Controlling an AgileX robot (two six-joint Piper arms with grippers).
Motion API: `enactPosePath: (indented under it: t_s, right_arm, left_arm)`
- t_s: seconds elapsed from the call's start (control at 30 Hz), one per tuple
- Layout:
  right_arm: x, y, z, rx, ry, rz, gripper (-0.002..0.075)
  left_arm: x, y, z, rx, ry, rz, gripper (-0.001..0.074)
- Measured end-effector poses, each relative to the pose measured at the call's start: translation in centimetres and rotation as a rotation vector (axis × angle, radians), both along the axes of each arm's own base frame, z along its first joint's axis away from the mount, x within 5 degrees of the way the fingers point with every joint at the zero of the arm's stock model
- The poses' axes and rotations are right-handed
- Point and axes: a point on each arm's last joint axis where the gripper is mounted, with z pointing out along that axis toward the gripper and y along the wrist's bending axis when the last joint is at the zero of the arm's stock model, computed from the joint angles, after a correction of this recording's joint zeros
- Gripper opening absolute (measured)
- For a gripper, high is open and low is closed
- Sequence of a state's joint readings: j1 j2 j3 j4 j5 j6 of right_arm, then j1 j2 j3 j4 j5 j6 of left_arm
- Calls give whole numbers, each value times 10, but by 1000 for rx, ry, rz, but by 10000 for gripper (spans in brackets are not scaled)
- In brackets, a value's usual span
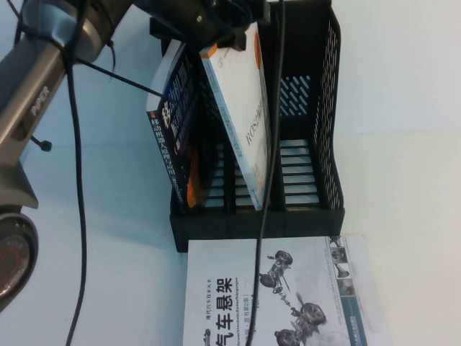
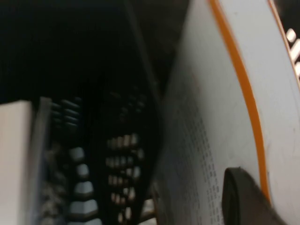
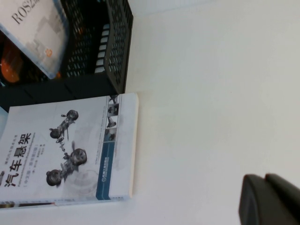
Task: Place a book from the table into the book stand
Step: Place the book on the book shelf
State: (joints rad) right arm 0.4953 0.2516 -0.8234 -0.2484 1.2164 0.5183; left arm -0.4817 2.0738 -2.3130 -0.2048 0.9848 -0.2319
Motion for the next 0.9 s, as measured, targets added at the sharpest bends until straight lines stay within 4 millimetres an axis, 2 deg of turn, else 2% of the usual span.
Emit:
enactPosePath:
  t_s: [0.17, 0.4, 0.47, 0.6, 0.67, 0.77, 0.83, 0.9]
  right_arm:
    - [2, 1, 0, 5, -22, 4, -1]
    - [12, 7, -18, 13, 14, -3, -1]
    - [15, 9, -22, 17, 14, -2, -1]
    - [18, 12, -26, 40, 7, 2, -1]
    - [19, 13, -27, 49, 1, 4, -1]
    - [20, 14, -26, 53, -4, 5, -1]
    - [20, 14, -26, 53, -4, 5, -1]
    - [20, 14, -26, 53, -4, 5, -1]
  left_arm:
    - [1, -7, -4, 7, -9, -7, 103]
    - [5, -4, -7, 78, -61, -14, 118]
    - [7, -5, -7, 84, -85, -25, 195]
    - [5, -6, 0, 47, -99, -30, 477]
    - [4, -6, 1, 38, -97, -33, 557]
    - [4, -6, 1, 43, -100, -31, 586]
    - [4, -4, 3, 54, -110, -26, 563]
    - [1, -1, 9, 72, -133, -18, 509]
